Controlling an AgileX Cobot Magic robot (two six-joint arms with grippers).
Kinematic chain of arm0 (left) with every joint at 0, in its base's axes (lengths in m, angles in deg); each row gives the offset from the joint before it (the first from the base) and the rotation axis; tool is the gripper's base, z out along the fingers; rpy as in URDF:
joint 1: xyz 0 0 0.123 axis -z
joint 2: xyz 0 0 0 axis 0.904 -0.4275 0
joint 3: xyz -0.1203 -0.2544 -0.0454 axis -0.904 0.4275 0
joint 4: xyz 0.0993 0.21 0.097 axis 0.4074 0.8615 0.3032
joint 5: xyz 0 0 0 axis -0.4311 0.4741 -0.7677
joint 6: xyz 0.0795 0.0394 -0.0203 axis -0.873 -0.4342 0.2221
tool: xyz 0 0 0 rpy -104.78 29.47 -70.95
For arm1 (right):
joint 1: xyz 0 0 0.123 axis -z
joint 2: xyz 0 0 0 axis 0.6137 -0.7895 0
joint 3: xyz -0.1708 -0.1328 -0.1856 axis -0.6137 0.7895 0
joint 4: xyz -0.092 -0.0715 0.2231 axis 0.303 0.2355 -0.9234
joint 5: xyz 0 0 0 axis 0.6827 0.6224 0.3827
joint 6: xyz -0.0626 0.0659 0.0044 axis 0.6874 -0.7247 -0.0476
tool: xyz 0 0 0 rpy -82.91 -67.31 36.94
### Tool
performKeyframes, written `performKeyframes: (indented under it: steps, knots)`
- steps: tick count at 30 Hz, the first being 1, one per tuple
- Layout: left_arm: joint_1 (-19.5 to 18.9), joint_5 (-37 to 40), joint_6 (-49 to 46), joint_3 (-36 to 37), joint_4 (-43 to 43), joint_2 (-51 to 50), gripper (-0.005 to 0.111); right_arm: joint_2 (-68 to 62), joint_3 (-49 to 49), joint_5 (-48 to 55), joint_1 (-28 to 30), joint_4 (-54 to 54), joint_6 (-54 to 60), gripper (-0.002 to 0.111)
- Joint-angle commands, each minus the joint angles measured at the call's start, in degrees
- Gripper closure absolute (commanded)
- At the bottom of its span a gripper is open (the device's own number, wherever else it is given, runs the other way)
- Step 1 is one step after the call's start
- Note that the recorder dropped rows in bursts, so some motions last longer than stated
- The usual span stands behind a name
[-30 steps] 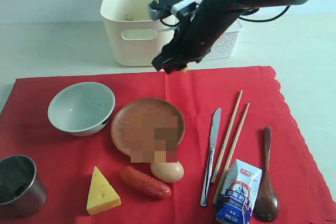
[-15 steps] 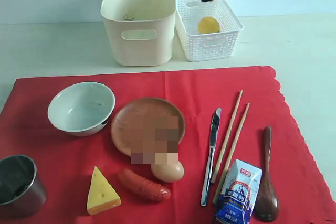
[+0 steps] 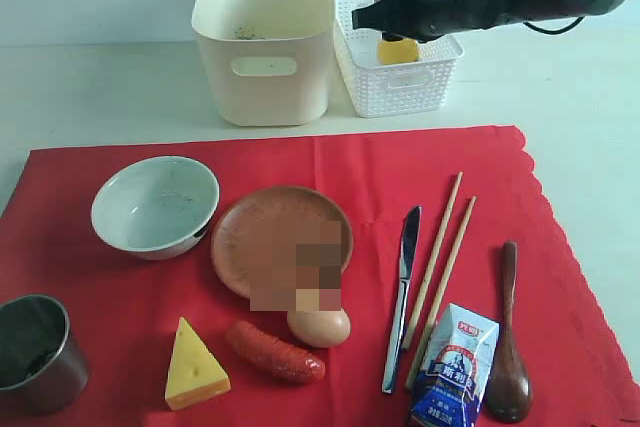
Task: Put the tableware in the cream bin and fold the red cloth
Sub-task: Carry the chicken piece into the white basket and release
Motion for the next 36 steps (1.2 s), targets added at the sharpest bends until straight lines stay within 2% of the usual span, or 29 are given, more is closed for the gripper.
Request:
performKeyframes:
  steps: [1,7,10,15,23,31,33,36]
  knots:
    - [-0.06,-0.35,-0.25,-0.04,-0.3,0.33,0.105,-0.91,-0.3,-1.63,0.14,-0.03,-0.12,0.094]
    - [-0.06,-0.35,-0.25,-0.04,-0.3,0.33,0.105,-1.38,-0.3,-1.78,0.0,-0.03,-0.01,0.061]
    - [-0.06,-0.35,-0.25,-0.04,-0.3,0.33,0.105,-1.38,-0.3,-2.21,0.0,-0.03,-0.01,0.05]
    - [-0.06,-0.35,-0.25,-0.04,-0.3,0.33,0.105,-1.38,-0.3,-1.9,0.0,-0.03,-0.01,0.039]
    - [-0.06,-0.35,-0.25,-0.04,-0.3,0.33,0.105,1.87,-0.3,6.36,0.0,0.2,-0.01,0.038]
    - [-0.06,-0.35,-0.25,-0.04,-0.3,0.33,0.105,10.87,-0.3,17.21,0.0,0.5,0.13,0.038]
    - [-0.06,-0.35,-0.25,-0.04,-0.3,0.33,0.105,13.07,-0.3,20.52,0.0,0.65,0.13,0.041]
    - [-0.06,-0.35,-0.25,-0.04,-0.3,0.33,0.105,16.23,-0.3,25.1,0.0,0.65,0.13,0.05]
